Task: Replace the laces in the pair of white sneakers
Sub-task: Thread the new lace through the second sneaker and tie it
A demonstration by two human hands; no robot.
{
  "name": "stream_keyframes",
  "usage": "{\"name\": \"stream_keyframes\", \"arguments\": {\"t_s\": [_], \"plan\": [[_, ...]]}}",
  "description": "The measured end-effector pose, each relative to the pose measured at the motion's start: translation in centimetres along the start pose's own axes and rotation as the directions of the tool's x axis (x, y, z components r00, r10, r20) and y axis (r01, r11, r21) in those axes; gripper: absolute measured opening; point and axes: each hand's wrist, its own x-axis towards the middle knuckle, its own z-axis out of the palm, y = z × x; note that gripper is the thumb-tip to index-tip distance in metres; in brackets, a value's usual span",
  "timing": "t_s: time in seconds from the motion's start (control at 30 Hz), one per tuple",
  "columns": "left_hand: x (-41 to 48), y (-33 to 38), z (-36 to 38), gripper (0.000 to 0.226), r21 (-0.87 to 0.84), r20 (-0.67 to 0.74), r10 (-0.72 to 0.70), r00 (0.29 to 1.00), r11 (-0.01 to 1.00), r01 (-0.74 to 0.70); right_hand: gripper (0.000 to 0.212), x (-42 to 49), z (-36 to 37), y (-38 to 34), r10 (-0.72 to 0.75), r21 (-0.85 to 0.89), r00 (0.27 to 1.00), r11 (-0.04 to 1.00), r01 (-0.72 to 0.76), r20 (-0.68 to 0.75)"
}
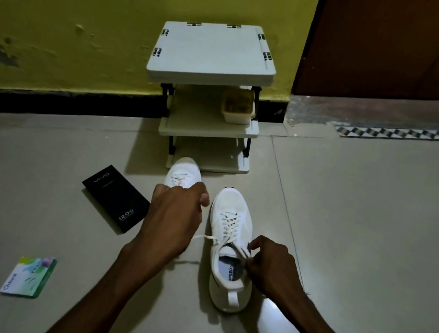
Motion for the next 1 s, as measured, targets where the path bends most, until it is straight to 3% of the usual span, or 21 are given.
{"name": "stream_keyframes", "arguments": {"t_s": [0.1,0.23,0.37,0.53,0.6,0.63,0.7,0.73,0.8,0.87,1.0], "plan": [[-0.8,0.6,-0.9,0.016,0.1,-0.009,0.022,1.0,0.995,-0.021,0.023,0.5,-1.7,-0.7,-0.025,0.005,0.999,1.0,0.025,0.046],[-1.1,1.1,-2.6,0.009,0.296,-0.045,0.092,0.995,0.952,-0.075,0.004,0.3,-5.5,-2.3,-0.055,0.375,0.996,0.927,0.024,0.074],[-0.6,1.3,-4.2,0.008,0.433,-0.023,0.075,0.997,0.9,-0.057,0.014,0.1,-8.9,-4.2,-0.117,0.602,0.985,0.798,0.017,0.127],[0.1,1.7,-7.8,0.023,0.593,0.001,0.082,0.997,0.803,-0.067,0.023,-0.3,-11.2,-5.6,-0.166,0.667,0.978,0.744,0.037,0.13],[0.6,1.8,-9.5,0.015,0.602,0.006,0.089,0.996,0.795,-0.075,0.024,-0.5,-11.9,-5.9,-0.189,0.687,0.974,0.725,0.049,0.129],[0.7,1.6,-10.2,0.012,0.541,0.002,0.113,0.994,0.835,-0.096,0.026,-0.6,-12.3,-6.1,-0.2,0.706,0.971,0.707,0.048,0.134],[1.3,1.2,-11.3,0.026,0.154,0.072,0.114,0.991,0.98,-0.124,0.03,-0.6,-12.9,-6.3,-0.229,0.761,0.961,0.648,0.034,0.152],[1.6,1.1,-11.3,0.031,-0.16,0.133,0.131,0.982,0.981,-0.109,0.031,-0.6,-13.1,-6.5,-0.248,0.795,0.954,0.607,0.017,0.169],[2.0,1.7,-11.1,0.033,-0.589,0.182,0.194,0.964,0.806,-0.051,0.029,-0.7,-13.6,-6.9,-0.286,0.847,0.936,0.531,-0.025,0.207],[2.3,2.1,-10.3,0.03,-0.722,0.197,0.22,0.955,0.692,-0.011,0.029,-0.6,-13.8,-7.2,-0.314,0.873,0.924,0.486,-0.043,0.22],[2.5,2.8,-9.3,0.012,-0.787,0.157,0.202,0.967,0.617,-0.001,0.02,-0.7,-14.0,-7.4,-0.324,0.873,0.939,0.484,0.06,0.115]]}}
